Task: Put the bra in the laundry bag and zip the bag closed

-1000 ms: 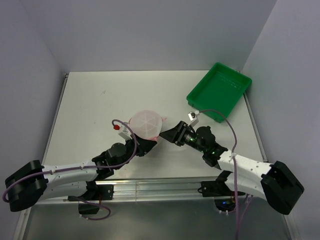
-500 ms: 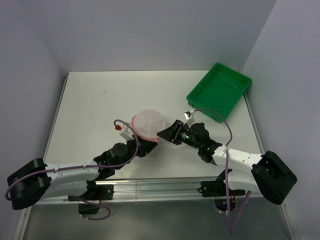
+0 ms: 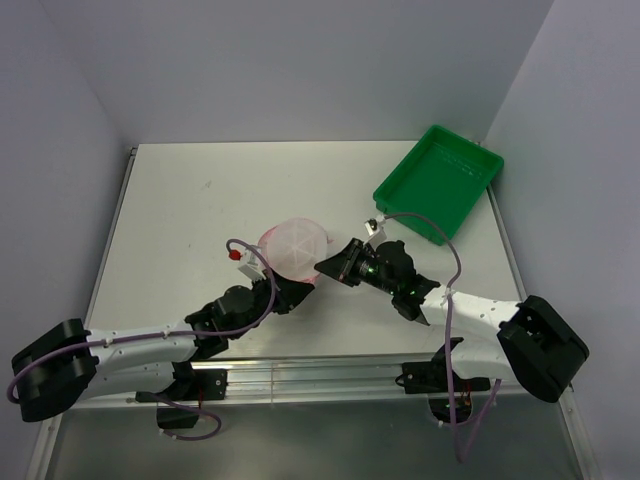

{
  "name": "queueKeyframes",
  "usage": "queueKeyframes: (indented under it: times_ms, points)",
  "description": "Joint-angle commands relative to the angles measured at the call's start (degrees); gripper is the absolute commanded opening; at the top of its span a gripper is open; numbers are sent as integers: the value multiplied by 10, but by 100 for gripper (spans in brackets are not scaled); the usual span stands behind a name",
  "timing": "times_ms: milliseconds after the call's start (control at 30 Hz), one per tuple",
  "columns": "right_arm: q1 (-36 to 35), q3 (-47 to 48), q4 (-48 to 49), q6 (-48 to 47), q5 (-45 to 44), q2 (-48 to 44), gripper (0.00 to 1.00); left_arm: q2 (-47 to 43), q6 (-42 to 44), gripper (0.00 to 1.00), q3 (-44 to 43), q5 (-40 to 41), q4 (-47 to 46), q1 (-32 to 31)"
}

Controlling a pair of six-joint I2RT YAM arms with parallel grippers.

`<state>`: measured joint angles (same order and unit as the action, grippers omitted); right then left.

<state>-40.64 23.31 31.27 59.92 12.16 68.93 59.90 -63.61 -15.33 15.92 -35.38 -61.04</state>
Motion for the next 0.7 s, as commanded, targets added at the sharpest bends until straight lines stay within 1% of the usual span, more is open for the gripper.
queueKeyframes:
  times_ms: [0, 67, 233, 300, 333, 433, 567, 667]
  points:
    - [-4, 19, 13, -6, -6, 1, 5, -12, 16, 0, -8, 2, -6, 0]
    - [1, 27, 2, -16, -13, 0, 0, -21, 21, 0, -6, 4, 3, 0]
    - [28, 45, -11, -59, -2, 4, 0, -69, 23, 0, 14, 40, 75, 0]
    - [35, 56, -17, -81, 10, 12, 0, -108, 24, 0, 27, 55, 101, 0]
    - [42, 61, -18, -88, 16, 18, 0, -136, 25, 0, 30, 70, 129, 0]
    - [51, 67, -18, -103, 39, 26, 0, -180, 28, 0, 40, 96, 181, 1]
    - [72, 79, -23, -132, 63, 36, 0, -257, 30, 0, 43, 128, 284, 1]
    - [107, 98, -34, -165, 91, 52, 0, -298, 29, 0, 48, 147, 324, 2]
